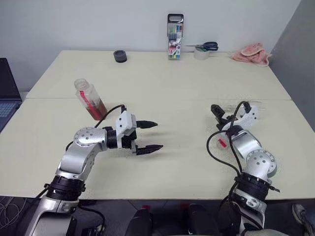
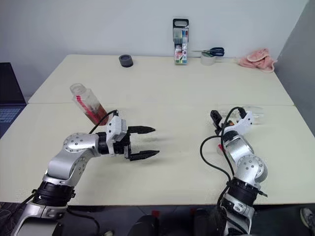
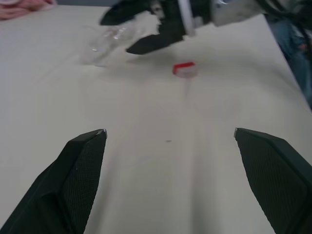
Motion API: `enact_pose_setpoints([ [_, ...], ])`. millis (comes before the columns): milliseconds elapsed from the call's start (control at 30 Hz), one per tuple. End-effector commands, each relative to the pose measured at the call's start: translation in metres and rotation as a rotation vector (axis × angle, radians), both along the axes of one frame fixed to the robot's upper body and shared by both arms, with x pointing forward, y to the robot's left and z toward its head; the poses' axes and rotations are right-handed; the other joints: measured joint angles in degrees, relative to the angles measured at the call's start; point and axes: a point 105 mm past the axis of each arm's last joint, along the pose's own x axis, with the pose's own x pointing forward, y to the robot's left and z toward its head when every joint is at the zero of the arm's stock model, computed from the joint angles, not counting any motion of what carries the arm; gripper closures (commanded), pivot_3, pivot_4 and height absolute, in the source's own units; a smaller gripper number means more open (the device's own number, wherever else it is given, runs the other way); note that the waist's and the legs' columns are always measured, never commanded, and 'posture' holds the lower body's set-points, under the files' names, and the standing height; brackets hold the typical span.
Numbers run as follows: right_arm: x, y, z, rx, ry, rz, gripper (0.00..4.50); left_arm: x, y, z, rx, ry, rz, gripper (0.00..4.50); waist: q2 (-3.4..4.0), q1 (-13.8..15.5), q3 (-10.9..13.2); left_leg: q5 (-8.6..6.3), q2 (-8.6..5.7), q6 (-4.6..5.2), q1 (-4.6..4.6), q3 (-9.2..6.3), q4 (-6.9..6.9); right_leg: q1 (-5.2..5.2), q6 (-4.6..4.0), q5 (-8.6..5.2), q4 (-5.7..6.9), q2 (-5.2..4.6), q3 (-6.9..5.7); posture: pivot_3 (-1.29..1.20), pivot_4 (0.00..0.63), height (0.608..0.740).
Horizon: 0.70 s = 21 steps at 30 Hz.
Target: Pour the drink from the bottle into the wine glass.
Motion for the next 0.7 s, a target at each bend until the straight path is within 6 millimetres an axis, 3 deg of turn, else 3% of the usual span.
enact_pose_setpoints([
  [33,0.009,-0.010,0.011,0.066,-0.053,-0.064,0.00,-0.002,-0.002,0.007,0.021,-0.022,-0.065,0.03,0.01,-0.23,0.00,0.00,0.01,0.00,-0.01,0.01,-0.01,-0.03,0.00,0.00,0.01,0.01,0.01,0.00,0.150,0.740],
  [600,0.055,-0.038,-0.005,0.237,-0.032,-0.202,0.00,0.006,-0.007,0.016,0.012,-0.048,-0.092,0.03,0.05,-0.49,0.00,0.01,0.03,0.02,-0.02,0.12,0.03,-0.09,-0.01,0.00,0.06,0.03,0.12,0.00,0.150,0.740],
  [700,0.059,-0.041,-0.011,0.264,-0.019,-0.217,0.59,0.006,-0.006,0.016,0.016,-0.051,-0.089,0.00,0.04,-0.53,0.00,0.01,0.03,0.02,-0.02,0.13,0.03,-0.09,-0.01,0.00,0.06,0.03,0.13,0.00,0.150,0.740],
])
